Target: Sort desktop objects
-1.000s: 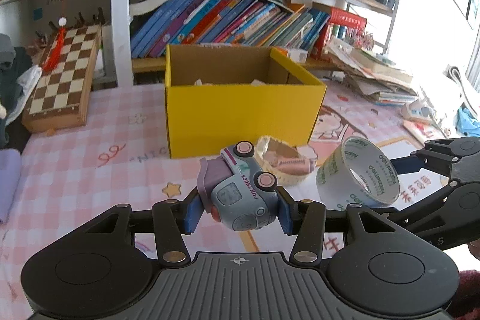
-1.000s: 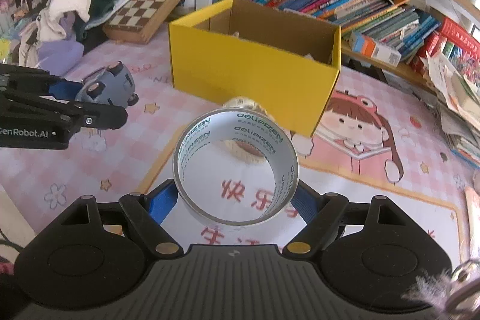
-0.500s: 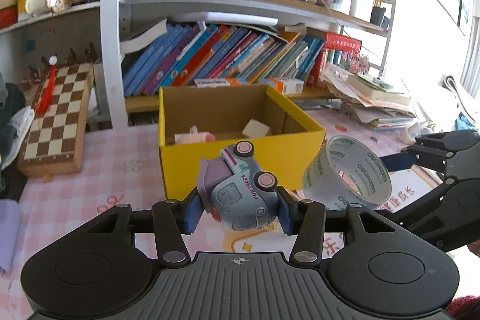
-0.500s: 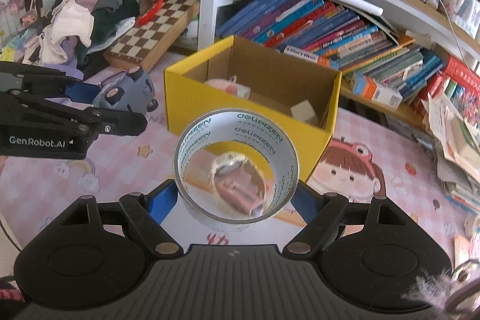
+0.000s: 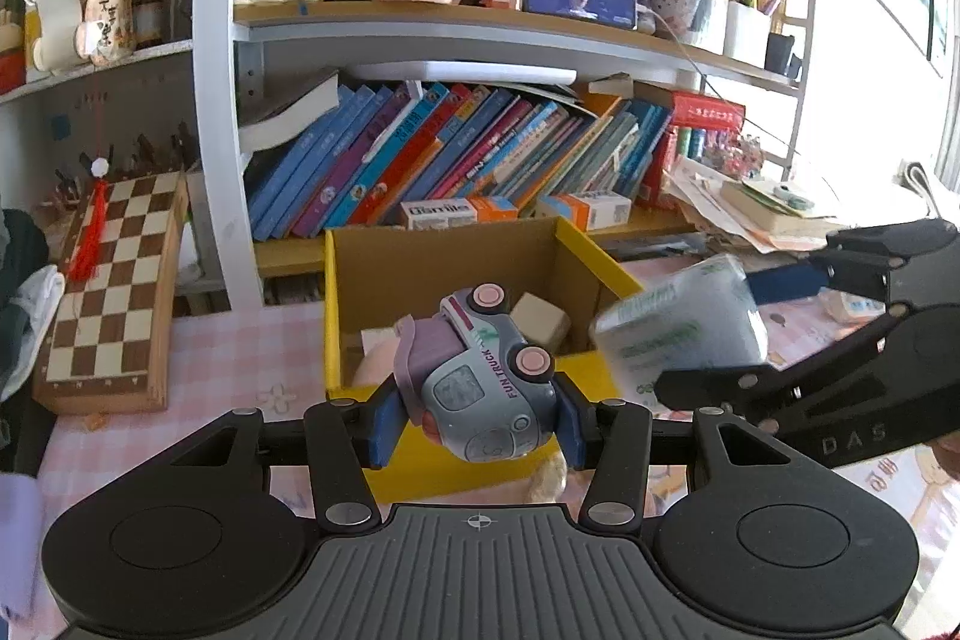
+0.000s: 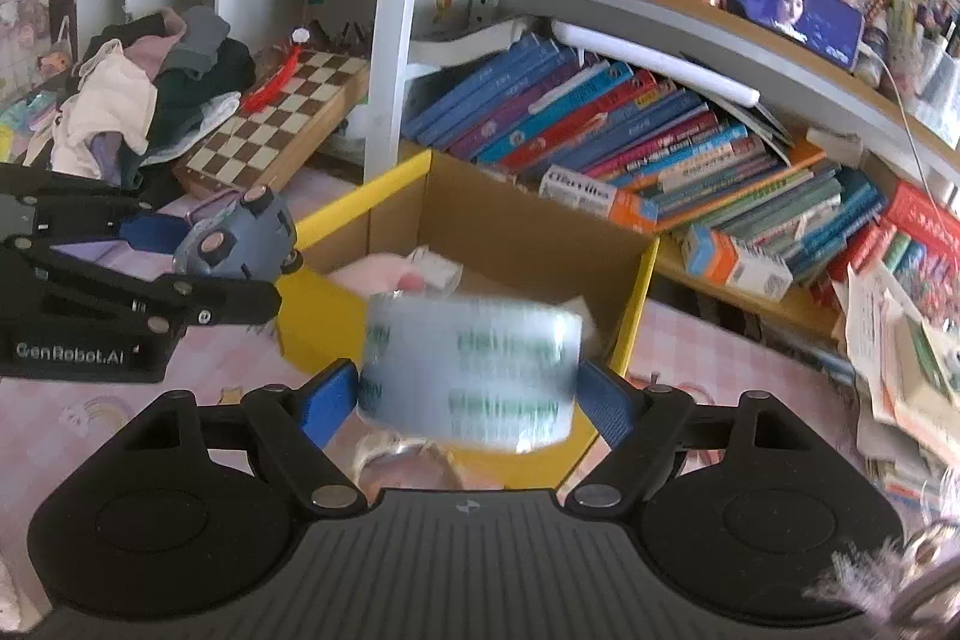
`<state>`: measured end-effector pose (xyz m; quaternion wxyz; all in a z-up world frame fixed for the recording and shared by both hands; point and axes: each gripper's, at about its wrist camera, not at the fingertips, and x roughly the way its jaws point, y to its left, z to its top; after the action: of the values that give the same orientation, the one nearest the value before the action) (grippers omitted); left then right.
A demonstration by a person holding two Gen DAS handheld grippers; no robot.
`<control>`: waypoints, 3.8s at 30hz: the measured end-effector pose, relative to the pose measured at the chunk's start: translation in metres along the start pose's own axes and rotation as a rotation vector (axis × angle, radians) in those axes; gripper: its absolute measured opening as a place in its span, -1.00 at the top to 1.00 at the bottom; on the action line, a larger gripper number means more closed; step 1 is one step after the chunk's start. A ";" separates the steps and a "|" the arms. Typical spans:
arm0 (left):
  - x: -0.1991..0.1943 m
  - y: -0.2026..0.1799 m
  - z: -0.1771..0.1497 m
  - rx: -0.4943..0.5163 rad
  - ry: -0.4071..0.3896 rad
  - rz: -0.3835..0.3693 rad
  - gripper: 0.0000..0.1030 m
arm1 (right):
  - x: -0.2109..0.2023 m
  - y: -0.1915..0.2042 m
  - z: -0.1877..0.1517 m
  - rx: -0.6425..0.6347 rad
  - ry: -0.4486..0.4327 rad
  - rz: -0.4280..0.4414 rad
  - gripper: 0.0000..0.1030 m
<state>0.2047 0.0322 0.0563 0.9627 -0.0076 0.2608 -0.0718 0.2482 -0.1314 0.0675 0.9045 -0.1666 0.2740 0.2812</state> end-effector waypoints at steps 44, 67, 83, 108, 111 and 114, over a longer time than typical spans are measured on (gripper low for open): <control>0.006 0.007 -0.025 -0.100 0.097 0.085 0.06 | 0.035 -0.049 -0.069 0.251 0.246 0.163 0.17; -0.001 -0.006 -0.028 -0.067 0.087 0.042 0.06 | 0.020 -0.034 -0.057 0.124 0.202 0.204 0.92; 0.013 -0.008 0.005 -0.002 0.011 0.044 0.06 | -0.005 -0.046 0.030 0.065 -0.028 0.239 0.92; 0.169 0.022 0.073 0.048 0.197 0.026 0.06 | 0.172 -0.045 0.043 -0.064 0.219 0.303 0.91; 0.186 0.021 0.069 0.058 0.237 0.030 0.06 | 0.182 -0.049 0.040 -0.056 0.251 0.304 0.91; 0.199 0.020 0.066 0.064 0.268 0.037 0.06 | 0.190 -0.052 0.040 -0.033 0.262 0.298 0.90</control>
<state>0.4105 0.0222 0.0123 0.9202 0.0376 0.3846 -0.0626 0.4272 -0.0748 -0.0050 0.8066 -0.1743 0.4064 0.3923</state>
